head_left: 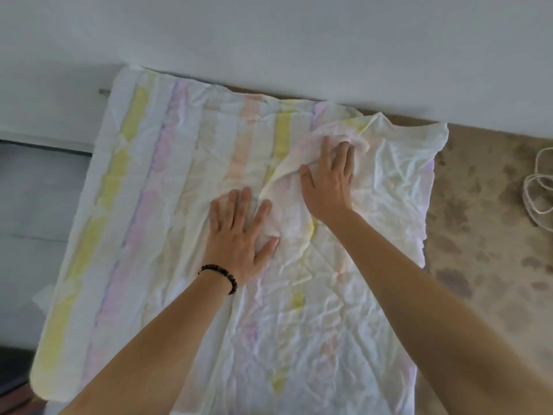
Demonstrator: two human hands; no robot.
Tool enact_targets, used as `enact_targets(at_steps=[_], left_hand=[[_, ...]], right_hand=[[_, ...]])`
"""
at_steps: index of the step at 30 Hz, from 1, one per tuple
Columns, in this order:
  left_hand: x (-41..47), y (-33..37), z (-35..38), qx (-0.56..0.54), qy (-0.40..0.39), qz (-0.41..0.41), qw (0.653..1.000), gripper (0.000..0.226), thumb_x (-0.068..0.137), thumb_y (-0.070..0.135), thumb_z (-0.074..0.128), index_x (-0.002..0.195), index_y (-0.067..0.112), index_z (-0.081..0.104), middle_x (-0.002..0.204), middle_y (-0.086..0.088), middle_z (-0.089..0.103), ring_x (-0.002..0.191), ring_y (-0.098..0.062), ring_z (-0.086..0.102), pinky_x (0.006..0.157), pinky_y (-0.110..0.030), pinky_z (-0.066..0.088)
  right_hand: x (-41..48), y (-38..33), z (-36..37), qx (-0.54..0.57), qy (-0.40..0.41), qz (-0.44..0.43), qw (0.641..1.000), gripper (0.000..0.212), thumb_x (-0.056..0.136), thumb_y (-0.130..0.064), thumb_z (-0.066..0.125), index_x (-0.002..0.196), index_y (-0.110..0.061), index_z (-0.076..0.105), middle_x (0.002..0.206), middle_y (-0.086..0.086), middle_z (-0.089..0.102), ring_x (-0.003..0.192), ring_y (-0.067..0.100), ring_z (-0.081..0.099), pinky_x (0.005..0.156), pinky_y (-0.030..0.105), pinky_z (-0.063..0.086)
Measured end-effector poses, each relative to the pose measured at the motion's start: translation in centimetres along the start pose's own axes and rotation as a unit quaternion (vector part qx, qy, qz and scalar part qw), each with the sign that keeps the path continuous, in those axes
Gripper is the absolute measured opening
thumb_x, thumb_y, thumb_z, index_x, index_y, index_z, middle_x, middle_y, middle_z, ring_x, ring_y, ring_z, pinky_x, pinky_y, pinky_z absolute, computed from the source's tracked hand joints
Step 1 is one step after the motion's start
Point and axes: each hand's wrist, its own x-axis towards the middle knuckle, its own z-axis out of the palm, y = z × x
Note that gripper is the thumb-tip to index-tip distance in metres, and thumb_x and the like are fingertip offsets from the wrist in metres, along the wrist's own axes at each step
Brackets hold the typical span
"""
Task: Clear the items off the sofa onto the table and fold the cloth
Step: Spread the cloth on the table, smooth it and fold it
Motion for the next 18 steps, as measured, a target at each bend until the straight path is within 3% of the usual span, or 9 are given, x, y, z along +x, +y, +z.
enact_targets(at_steps=[3, 6, 8, 11, 13, 15, 18], left_hand=[[0.0, -0.2, 0.7, -0.026, 0.027, -0.001, 0.999, 0.074, 0.093, 0.066, 0.026, 0.154, 0.024, 0.020, 0.163, -0.012, 0.003, 0.150, -0.032, 0.000, 0.117, -0.059, 0.004], [0.1, -0.3, 0.8, -0.035, 0.028, -0.004, 0.999, 0.076, 0.093, 0.064, 0.028, 0.154, 0.019, 0.022, 0.163, -0.011, 0.006, 0.150, -0.030, 0.000, 0.117, -0.059, 0.005], [0.2, -0.4, 0.7, -0.041, 0.023, -0.004, 0.999, 0.078, 0.093, 0.063, 0.028, 0.153, 0.014, 0.023, 0.162, -0.012, 0.008, 0.150, -0.029, 0.002, 0.117, -0.059, 0.006], [0.1, -0.3, 0.4, -0.047, 0.016, -0.006, 0.999, 0.081, 0.093, 0.062, 0.027, 0.153, 0.008, 0.021, 0.162, -0.013, 0.007, 0.150, -0.030, 0.003, 0.117, -0.059, 0.007], [0.2, -0.3, 0.2, -0.047, 0.012, -0.006, 0.999, 0.083, 0.092, 0.062, 0.028, 0.153, 0.006, 0.020, 0.162, -0.013, 0.006, 0.150, -0.030, 0.003, 0.117, -0.060, 0.007], [0.2, -0.3, 0.1, -0.045, 0.007, -0.006, 0.999, 0.084, 0.091, 0.062, 0.028, 0.153, 0.006, 0.020, 0.162, -0.013, 0.006, 0.150, -0.031, 0.003, 0.117, -0.060, 0.007], [0.3, -0.2, 0.0, -0.038, 0.002, -0.007, 0.999, 0.085, 0.091, 0.063, 0.029, 0.153, 0.006, 0.020, 0.162, -0.013, 0.007, 0.150, -0.031, 0.004, 0.117, -0.059, 0.006]], right_hand=[[2.1, -2.0, 0.1, -0.024, 0.084, -0.036, 0.996, 0.066, 0.102, -0.033, 0.036, 0.158, -0.011, 0.007, 0.161, 0.027, -0.006, 0.150, 0.042, -0.007, 0.122, 0.051, 0.000], [5.7, -3.8, 0.0, 0.017, -0.004, -0.192, 0.981, 0.062, 0.104, -0.027, 0.037, 0.157, -0.009, 0.011, 0.163, 0.020, 0.010, 0.152, 0.033, 0.007, 0.122, 0.049, 0.011], [7.2, -4.3, 0.1, 0.013, -0.036, -0.209, 0.977, 0.057, 0.105, -0.029, 0.036, 0.156, -0.010, 0.021, 0.162, 0.015, 0.022, 0.151, 0.028, 0.017, 0.121, 0.049, 0.017], [6.9, -4.3, -0.1, 0.062, 0.135, -0.151, 0.977, 0.044, 0.102, -0.027, 0.046, 0.142, -0.009, 0.048, 0.153, 0.020, 0.036, 0.143, 0.034, 0.033, 0.117, 0.042, 0.027], [6.6, -3.6, -0.5, 0.088, 0.229, -0.087, 0.966, 0.042, 0.097, -0.031, 0.057, 0.133, -0.011, 0.058, 0.134, 0.017, 0.053, 0.123, 0.030, 0.053, 0.100, 0.038, 0.044], [7.2, -3.2, -0.9, 0.098, 0.175, -0.014, 0.980, 0.050, 0.092, -0.046, 0.059, 0.133, -0.018, 0.056, 0.121, 0.007, 0.056, 0.107, 0.023, 0.058, 0.084, 0.034, 0.050], [9.1, -3.1, -1.0, 0.064, 0.054, 0.018, 0.996, 0.045, 0.093, -0.049, 0.055, 0.130, -0.023, 0.059, 0.119, 0.002, 0.058, 0.109, 0.021, 0.058, 0.085, 0.036, 0.051]])
